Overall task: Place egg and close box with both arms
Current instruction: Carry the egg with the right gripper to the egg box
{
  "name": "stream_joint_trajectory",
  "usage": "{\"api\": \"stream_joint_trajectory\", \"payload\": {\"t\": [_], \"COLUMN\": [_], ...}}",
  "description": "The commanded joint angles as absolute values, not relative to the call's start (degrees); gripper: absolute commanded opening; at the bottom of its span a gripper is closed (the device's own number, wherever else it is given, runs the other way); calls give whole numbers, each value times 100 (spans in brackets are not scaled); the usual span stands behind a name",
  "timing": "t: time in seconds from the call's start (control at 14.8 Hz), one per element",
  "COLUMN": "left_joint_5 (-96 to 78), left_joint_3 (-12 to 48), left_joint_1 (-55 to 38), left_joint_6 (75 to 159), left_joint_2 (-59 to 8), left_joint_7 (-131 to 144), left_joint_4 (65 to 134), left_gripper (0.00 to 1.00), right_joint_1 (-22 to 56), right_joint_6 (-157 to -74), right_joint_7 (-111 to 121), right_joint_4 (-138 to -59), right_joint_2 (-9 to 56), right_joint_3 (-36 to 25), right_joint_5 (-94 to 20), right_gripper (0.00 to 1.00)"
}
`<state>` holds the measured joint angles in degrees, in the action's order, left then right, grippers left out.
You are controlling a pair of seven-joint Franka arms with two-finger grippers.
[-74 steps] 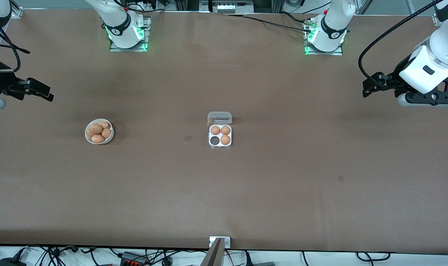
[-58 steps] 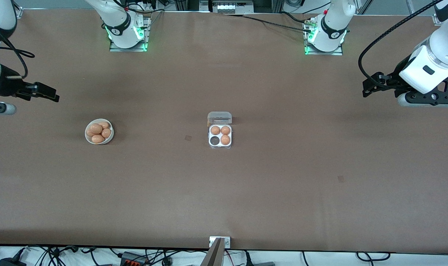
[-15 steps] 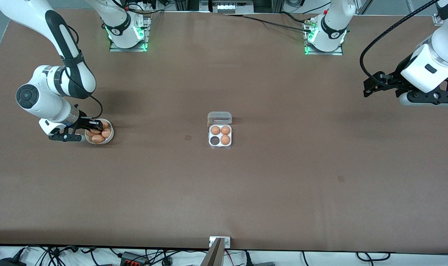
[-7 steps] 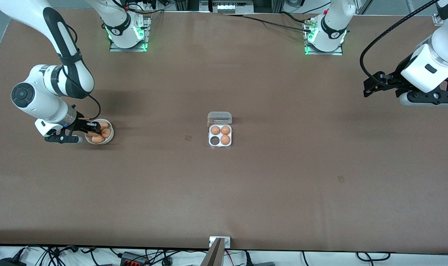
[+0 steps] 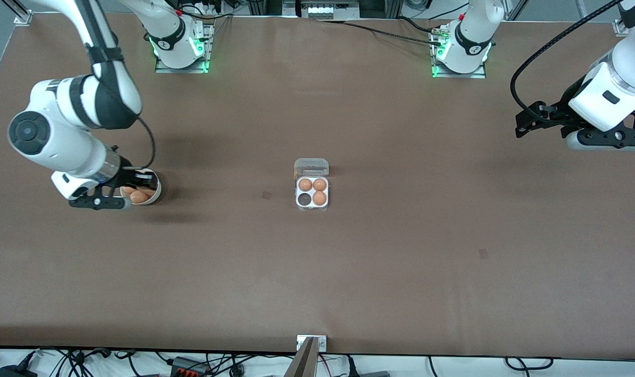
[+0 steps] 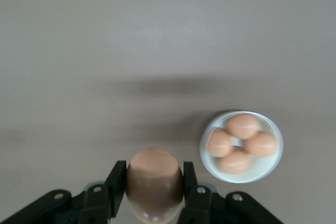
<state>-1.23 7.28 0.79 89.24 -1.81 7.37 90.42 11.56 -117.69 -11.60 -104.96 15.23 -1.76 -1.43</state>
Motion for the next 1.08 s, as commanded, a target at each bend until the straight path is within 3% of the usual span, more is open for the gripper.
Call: {"api": "stream_joint_trajectory", "payload": {"t": [0.0,0.61,1.01], "left_joint_5": [-70,-70,-70], "left_joint_3": [712,712,712], "left_joint_1": [70,70,70], "left_joint_6": [8859,8859,8851], "left_joint_2": [-229,-229,-229], "left_joint_7": [633,633,633], "left_joint_4": [8895,8895,8895], "left_gripper": [100,100,100], "right_joint_1": [1826,3401,3770], "right_joint_6": [-11566,-11890,-12507], "right_joint_7": [-1922,-4393,-4482], "right_joint_4": [-9530,-7727,-7690], "right_joint_2": [2257,3945,4254], "right_joint_3": [-220,-211,-185], "right_joint_5": [-202,-368,-1010], "right_gripper": [33,33,33]}}
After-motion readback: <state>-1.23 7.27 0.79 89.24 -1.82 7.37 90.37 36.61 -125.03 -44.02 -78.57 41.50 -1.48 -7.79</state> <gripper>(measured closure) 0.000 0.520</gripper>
